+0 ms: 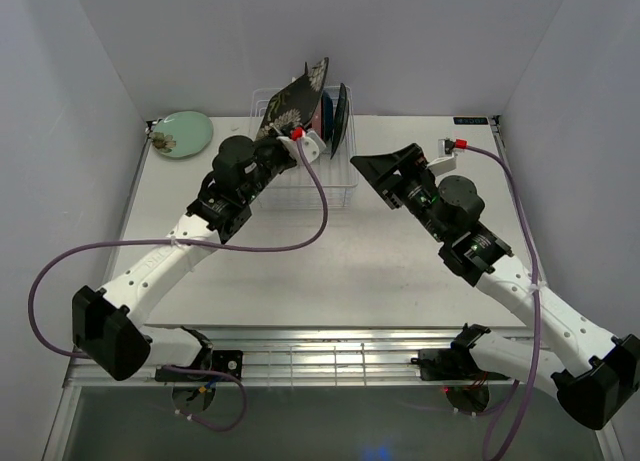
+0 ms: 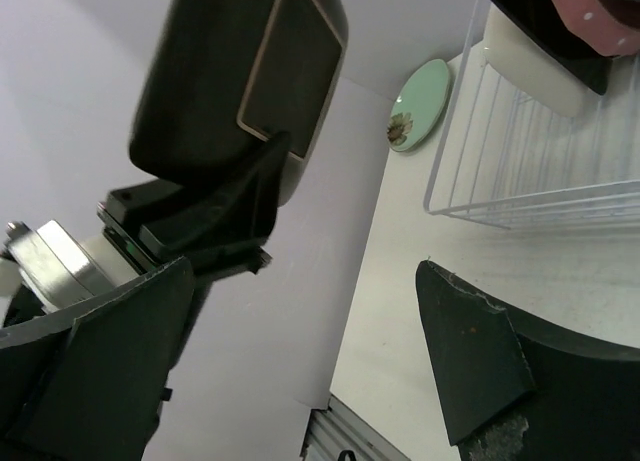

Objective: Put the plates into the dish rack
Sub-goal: Insert the plate into the dish rack.

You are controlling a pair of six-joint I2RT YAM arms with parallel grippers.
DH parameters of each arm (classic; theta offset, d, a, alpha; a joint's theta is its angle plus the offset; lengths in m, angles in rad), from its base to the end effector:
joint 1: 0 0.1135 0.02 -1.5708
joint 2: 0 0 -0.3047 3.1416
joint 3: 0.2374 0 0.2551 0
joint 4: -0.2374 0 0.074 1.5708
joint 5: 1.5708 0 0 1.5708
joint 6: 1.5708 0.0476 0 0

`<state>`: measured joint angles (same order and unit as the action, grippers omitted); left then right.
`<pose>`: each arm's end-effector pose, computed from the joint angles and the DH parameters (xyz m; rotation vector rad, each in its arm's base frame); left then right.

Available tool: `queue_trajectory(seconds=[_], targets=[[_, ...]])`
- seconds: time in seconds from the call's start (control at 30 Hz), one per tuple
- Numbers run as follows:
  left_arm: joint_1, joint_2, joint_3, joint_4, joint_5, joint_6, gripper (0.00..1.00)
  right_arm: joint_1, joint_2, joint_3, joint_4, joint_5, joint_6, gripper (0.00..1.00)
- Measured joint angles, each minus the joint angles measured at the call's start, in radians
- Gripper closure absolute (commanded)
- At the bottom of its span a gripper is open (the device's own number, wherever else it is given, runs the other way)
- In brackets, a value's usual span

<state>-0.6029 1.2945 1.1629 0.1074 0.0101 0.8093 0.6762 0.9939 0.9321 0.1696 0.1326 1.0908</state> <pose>0.2568 -0.1774 0.4306 1.0423 1.2101 0.1526 0.1798 0.1362 0.4265 0.4474 1.5493 1.3171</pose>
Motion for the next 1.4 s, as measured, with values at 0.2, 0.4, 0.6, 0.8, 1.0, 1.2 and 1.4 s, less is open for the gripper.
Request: queue_trajectory(seconds=[0.2, 0.4, 0.6, 0.8, 1.0, 1.2, 1.4], targets=[[0.062, 0.046, 0.082, 0.005, -0.059, -0.204, 1.0, 0.0, -0.034, -0.08, 0.013, 0.026, -0.001, 0.03], [0.175, 0.076, 0.101, 0.029, -0.05, -0.42, 1.0, 0.0, -0.07, -0.164, 0.044, 0.044, -0.001, 0.03], [0.262, 0.145, 0.102, 0.109, -0.066, -0.634, 1.0, 0.0, -0.085, -0.211, 0.062, 0.049, 0.0, 0.03], [0.292, 0.244, 0.099, 0.176, -0.033, -0.799, 1.0, 0.0, -0.096, -0.239, 0.082, 0.054, 0.001, 0.03], [0.316, 0.313, 0.087, 0.262, 0.044, -0.929, 1.0, 0.0, -0.098, -0.256, 0.093, 0.061, 0.001, 0.03], [0.346, 0.386, 0.081, 0.385, 0.116, -1.017, 1.0, 0.0, -0.095, -0.261, 0.096, 0.063, 0.001, 0.02], [0.385, 0.475, 0.066, 0.541, 0.155, -1.063, 1.0, 0.0, -0.087, -0.275, 0.105, 0.063, 0.001, 0.02]])
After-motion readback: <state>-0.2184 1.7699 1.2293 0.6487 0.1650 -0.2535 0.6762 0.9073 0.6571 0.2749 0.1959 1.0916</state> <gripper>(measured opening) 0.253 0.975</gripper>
